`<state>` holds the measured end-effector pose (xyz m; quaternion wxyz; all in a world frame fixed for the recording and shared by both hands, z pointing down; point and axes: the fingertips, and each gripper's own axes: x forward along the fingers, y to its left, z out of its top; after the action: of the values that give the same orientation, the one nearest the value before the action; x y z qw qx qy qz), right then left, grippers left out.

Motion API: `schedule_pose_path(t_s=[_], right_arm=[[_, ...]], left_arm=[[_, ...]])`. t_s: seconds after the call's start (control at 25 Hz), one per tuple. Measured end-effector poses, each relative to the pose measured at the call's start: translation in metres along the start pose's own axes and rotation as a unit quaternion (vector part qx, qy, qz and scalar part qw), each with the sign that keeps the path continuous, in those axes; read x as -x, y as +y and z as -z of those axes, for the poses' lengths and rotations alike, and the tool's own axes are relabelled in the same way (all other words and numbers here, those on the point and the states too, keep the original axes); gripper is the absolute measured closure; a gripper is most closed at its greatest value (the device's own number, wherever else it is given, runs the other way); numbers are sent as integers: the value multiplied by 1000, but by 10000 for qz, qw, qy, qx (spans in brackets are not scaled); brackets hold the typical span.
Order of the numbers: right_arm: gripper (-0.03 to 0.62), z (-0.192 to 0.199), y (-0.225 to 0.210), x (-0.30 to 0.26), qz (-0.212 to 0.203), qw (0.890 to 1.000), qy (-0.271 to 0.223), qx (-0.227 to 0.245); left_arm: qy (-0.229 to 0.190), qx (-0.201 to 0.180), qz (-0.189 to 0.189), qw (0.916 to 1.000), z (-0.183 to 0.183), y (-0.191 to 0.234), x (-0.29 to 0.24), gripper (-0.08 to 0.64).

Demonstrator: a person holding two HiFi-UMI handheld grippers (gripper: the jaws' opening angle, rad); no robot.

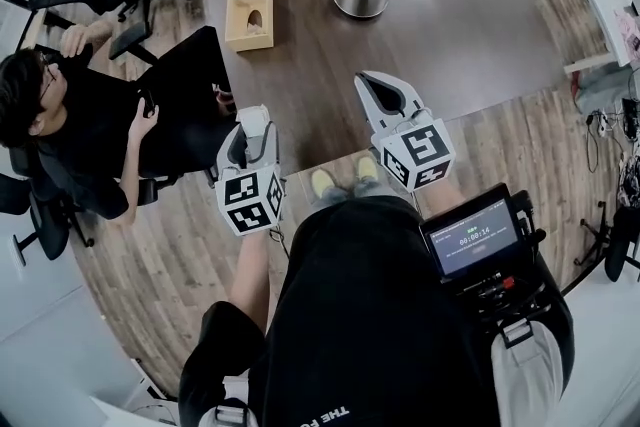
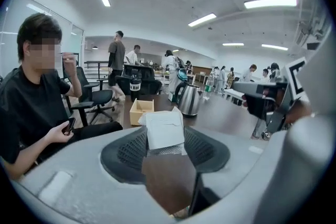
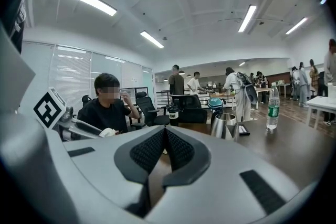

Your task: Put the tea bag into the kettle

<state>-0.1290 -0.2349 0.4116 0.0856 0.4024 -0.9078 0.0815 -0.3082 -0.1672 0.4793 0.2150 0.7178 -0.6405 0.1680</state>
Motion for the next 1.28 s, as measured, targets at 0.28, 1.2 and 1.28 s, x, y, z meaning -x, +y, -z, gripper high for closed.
schedule_pose_path(t_s=[0.28, 1.2, 1.28], right_arm=[[586, -15, -7, 2, 102, 9999, -133, -37], [586, -43, -105, -5, 339, 9985, -437, 24], [586, -45, -123, -10, 298, 9985, -454, 5]], left_arm=[[-978, -71, 470, 9941, -85, -35, 32, 334], [-1960, -205, 1104, 9742, -202, -125, -16, 334], [-1945, -216, 1104, 9744, -210, -135, -30, 334]])
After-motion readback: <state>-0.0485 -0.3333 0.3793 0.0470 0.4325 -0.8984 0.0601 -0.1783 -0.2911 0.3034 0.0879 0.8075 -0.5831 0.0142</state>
